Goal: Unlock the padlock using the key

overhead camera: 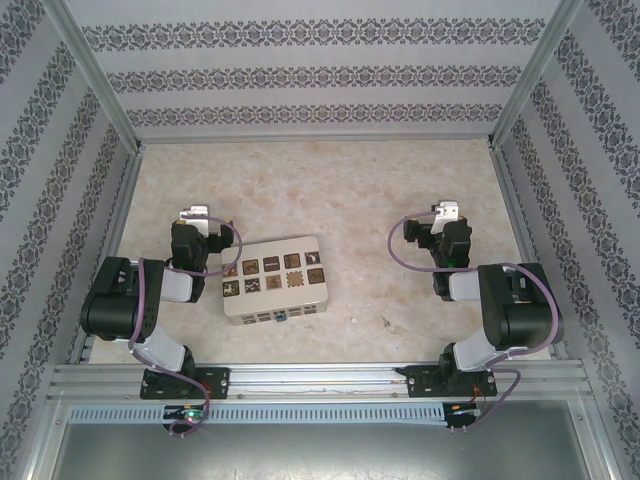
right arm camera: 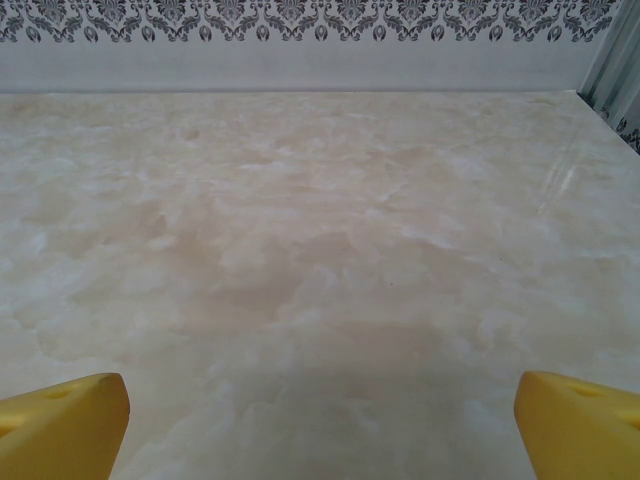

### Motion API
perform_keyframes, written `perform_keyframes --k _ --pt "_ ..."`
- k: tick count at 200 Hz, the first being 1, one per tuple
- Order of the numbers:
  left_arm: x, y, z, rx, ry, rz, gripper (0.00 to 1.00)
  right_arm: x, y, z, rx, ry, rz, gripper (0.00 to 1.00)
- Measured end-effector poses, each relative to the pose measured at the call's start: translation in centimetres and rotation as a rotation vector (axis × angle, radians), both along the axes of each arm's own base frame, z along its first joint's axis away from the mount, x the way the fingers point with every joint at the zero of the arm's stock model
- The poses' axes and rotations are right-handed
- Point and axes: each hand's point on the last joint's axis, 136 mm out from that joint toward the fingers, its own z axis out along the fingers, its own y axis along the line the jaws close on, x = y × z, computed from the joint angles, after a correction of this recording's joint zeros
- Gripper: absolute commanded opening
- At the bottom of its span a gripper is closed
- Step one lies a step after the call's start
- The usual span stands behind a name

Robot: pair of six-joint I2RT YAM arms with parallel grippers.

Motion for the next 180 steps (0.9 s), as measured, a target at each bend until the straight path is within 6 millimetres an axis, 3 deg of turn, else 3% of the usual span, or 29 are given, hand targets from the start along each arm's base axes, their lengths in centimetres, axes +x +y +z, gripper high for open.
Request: perform_keyframes --k 69,88,114,156,180 --pt "-0.5 0.3 -0.1 0.004 0.003 0.015 0.99 0.0 0.0 0.0 0.001 0.0 -0.001 0.98" --pt "-1.0 0.4 0.8 0.004 -0.011 0.021 0.99 -0.1 -0.1 0.1 0.001 0.0 -0.009 0.98" --pt "-1.4 0.5 4.5 0.001 -0.083 0.028 0.99 -0.3 -0.2 1.7 0.001 -0.027 -0.012 0.99" --pt "-2.4 0.8 10.9 -0.06 -0.151 0.064 0.99 -1.5 -0.2 6.3 0.026 -0.085 -0.018 0.99" --pt "-3.2 0.5 14.7 -0.13 -0.148 0.067 0.99 -2.1 0.4 9.6 0.126 -0.09 -0.012 0.98"
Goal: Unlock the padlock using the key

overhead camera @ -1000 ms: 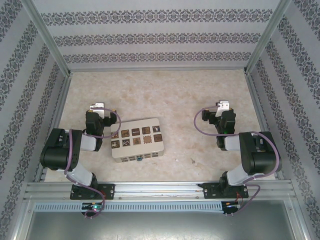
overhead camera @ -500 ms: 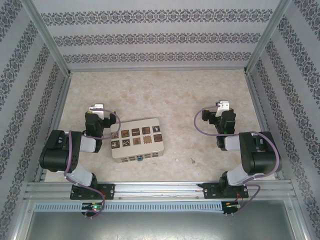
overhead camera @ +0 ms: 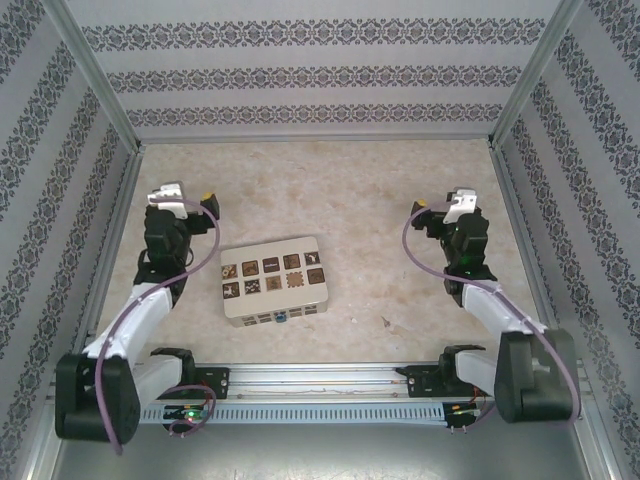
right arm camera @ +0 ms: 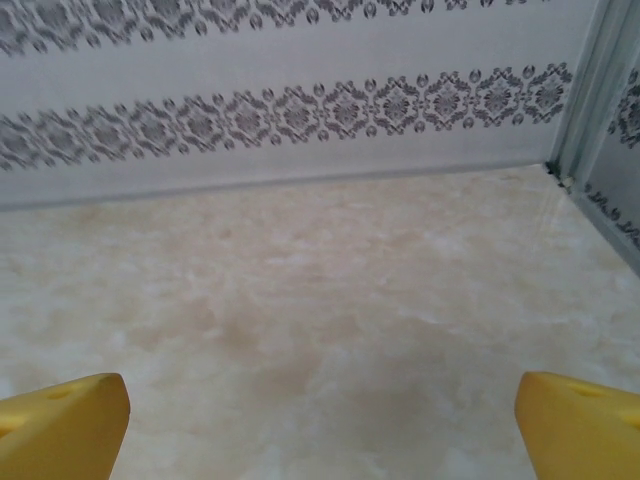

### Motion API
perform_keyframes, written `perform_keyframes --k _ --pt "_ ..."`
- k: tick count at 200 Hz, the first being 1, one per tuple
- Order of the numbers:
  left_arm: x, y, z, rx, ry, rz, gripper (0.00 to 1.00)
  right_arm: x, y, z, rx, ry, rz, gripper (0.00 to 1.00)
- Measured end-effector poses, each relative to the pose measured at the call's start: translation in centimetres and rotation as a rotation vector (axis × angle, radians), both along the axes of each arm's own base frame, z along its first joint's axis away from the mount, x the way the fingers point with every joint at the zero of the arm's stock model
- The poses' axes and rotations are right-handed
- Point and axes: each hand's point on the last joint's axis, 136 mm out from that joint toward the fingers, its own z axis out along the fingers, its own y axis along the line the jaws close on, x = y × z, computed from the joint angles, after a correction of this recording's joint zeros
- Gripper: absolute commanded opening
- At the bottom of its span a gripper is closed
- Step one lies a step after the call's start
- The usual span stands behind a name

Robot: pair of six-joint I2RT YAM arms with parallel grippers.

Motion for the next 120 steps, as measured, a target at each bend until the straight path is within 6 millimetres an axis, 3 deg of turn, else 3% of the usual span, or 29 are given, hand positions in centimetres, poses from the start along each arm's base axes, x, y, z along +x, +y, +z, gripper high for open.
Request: perform_keyframes --k 21,40,80,120 --pt "-1.7 -0.6 1.2 -0.078 0.05 -0.019 0.99 -0.8 1.2 2.3 0.136 0.007 0.041 0.98" --pt "-3.7 -1.6 -0.1 -0.157 0.147 -0.052 0.99 -1.9 2.9 2.7 0.275 0.051 0.097 0.98" --pt "-9.0 -3.6 -3.9 -0.355 0.359 -0.083 0.99 -5.0 9.2 -0.8 0.499 0.306 0.267 0.98" --pt "-12.4 -6.2 -7.6 -0.566 0.504 -0.134 1.0 -9.8 16.6 -4.4 0.542 0.569 0.451 0.98"
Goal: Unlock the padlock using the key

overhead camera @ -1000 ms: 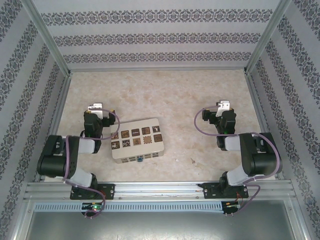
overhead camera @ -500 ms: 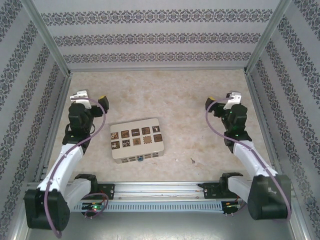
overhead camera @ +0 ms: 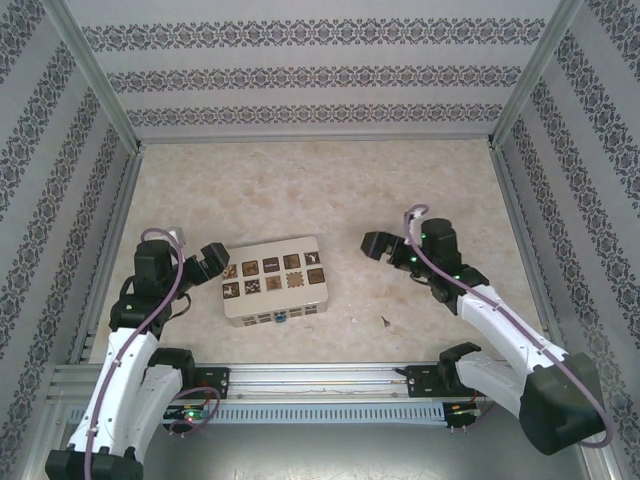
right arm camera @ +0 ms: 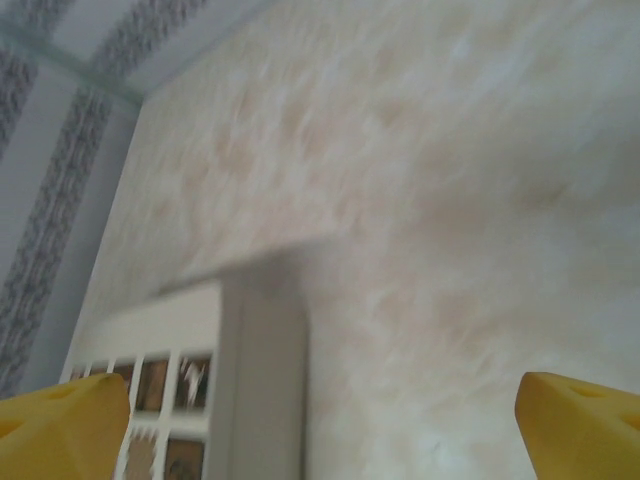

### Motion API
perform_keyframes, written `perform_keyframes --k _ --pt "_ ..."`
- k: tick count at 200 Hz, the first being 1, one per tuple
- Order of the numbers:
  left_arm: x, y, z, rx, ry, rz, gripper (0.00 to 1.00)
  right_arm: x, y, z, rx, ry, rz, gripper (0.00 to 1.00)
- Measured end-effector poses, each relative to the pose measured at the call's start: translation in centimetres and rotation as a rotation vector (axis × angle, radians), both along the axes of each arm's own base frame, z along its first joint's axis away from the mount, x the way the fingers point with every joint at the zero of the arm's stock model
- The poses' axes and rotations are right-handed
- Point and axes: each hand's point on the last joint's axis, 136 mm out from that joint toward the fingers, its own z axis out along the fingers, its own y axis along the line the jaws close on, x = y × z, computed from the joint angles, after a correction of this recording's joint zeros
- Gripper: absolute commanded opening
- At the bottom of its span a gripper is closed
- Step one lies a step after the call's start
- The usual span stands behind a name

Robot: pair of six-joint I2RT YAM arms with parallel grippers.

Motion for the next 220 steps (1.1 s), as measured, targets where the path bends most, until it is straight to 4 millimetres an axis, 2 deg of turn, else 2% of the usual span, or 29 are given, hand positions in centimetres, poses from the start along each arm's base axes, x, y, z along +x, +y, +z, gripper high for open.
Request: perform_keyframes --k 35,57,77,121,141,169,220 --pt "-1.7 -1.7 -3.8 -0.139 0.135 -0.011 1.0 -3.4 4.5 -3.5 -0.035 0.153 0.149 0.98" --pt "-2.2 -2.4 -4.7 -0.194 0.182 -0.024 1.0 -4.5 6.4 -5.2 -0.063 0.223 0.209 0.98" --pt "-2.2 -3.2 -5.0 -0.233 0.21 -0.05 1.0 -4.6 8.3 -5.5 -0.069 0.256 0.261 0.98" --pt "-2.1 -4.8 -6.1 -0.292 0.29 -0.111 0.94 -3.4 11.6 -5.1 -0.037 0.278 0.329 0.98" --pt "-2.0 -5.3 -6.4 -0.302 0.304 -0.13 0.9 -3.2 12.5 -5.3 -0.02 0.3 0.355 0.98" --pt "-1.6 -6.2 -6.5 -0.314 0.311 -0.152 0.87 -3.1 13.0 -5.7 -0.013 0.322 0.372 0.92" --pt "0.5 -7.9 -6.8 -0.26 0.338 -0.181 0.87 -1.5 11.4 -6.0 -0.022 0.329 0.305 0.84"
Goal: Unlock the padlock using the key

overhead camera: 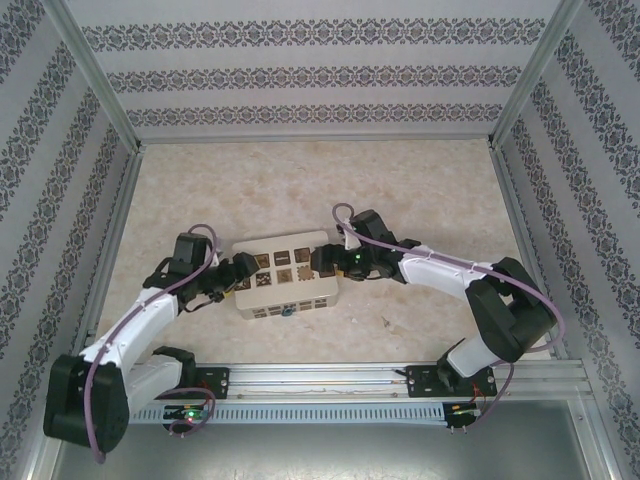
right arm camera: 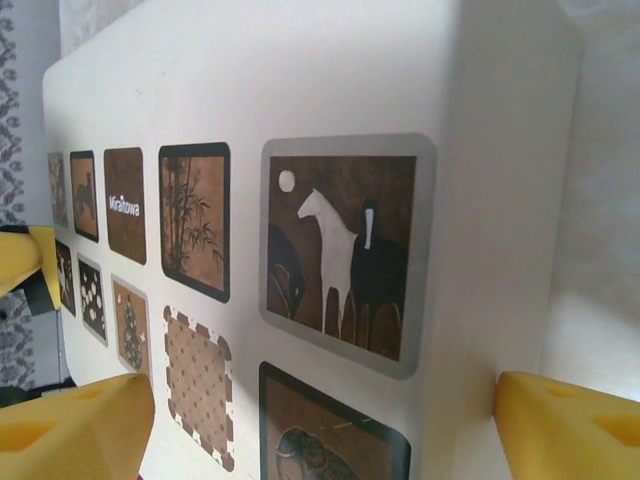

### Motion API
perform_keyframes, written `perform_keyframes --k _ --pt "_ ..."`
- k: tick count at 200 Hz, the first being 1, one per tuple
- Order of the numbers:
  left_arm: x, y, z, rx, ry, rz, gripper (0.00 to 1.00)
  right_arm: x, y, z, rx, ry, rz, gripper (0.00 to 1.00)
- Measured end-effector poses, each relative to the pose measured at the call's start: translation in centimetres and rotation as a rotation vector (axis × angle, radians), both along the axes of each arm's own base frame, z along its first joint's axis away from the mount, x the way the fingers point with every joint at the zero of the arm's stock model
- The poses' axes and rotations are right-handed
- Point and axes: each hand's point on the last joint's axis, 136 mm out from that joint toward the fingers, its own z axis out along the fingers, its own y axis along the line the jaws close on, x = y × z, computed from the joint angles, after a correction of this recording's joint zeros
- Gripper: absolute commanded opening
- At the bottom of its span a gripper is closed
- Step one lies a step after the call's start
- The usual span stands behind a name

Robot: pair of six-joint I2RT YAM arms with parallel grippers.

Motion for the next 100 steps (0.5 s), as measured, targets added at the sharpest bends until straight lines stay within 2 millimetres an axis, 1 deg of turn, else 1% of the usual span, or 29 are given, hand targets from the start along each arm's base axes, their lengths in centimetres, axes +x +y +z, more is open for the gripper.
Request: perform_keyframes --k 20,38,72,100 --pt "1.4 -1.0 0.0 0.025 0.003 -0.026 0.86 0.9 -1.1 0.1 -0.006 -0.008 -0.041 0.83" --pt "3.1 -2.2 0.1 0.041 -0.002 -0.051 0.87 1.4 -2.4 0.2 -0.012 -0.015 -0.082 0.83" --pt "6.3 -4.2 0.2 0.057 -0.01 -0.082 0.86 1.5 -4.4 0.1 -0.026 -0.015 -0.135 0.83" --pt "8.9 -5.4 0.3 0.068 -0.03 -0.102 0.86 1.2 -5.5 0.0 -0.032 -0.01 -0.157 0.83"
